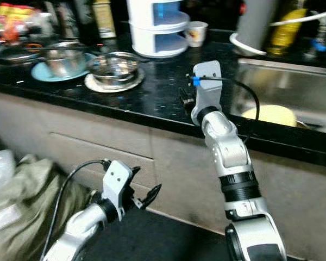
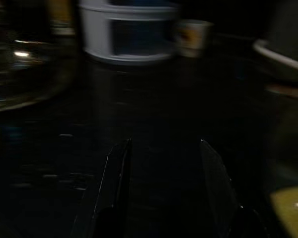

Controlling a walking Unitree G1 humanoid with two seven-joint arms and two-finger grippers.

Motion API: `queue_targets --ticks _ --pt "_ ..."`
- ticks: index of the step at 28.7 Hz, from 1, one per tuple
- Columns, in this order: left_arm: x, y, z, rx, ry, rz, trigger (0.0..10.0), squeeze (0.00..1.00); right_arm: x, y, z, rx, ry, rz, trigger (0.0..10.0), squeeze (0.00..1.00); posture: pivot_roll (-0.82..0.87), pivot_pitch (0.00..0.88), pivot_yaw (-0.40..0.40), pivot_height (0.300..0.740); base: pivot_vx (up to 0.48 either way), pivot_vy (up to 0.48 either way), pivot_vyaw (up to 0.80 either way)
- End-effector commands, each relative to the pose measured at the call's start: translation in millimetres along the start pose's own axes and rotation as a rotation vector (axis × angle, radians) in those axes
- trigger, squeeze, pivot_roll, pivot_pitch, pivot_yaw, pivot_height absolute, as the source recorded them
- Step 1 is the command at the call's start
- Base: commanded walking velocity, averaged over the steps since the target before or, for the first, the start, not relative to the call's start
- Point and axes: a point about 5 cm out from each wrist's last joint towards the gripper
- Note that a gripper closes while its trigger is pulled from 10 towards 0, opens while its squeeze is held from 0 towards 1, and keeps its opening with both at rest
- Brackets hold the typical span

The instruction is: Kitchen organization

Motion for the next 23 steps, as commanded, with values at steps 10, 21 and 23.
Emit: queue_targets --ticks 10,21,23 --pt "-10.1 5 -7.4 0.006 0.014 -0.041 10.0 0.00 5.6 9 23.6 0.033 -0.038 0.002 10.0 0.00 0.09 0.050 -0.037 0.740 0.000 0.000 0.00" --pt "-25.7 21 -30.9 -0.043 0.094 -0.095 10.0 0.00 8.3 20 36.8 0.044 -0.095 -0.041 10.0 0.00 0.13 0.126 -0.059 0.740 0.000 0.000 0.00" --pt "-29.5 21 -35.2 -0.034 0.097 -0.091 10.0 0.00 8.9 25 39.2 0.024 -0.096 -0.036 10.0 0.00 0.14 0.136 -0.065 0.740 0.000 0.000 0.00"
Point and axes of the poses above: a point about 5 cm out from each wrist's last joint towards the gripper, its own z axis pointing out of the wrist towards the gripper, its own y axis along the axis of the wrist's last joint, x = y × z, and after that the axes turned 6 degrees about z, right-handed
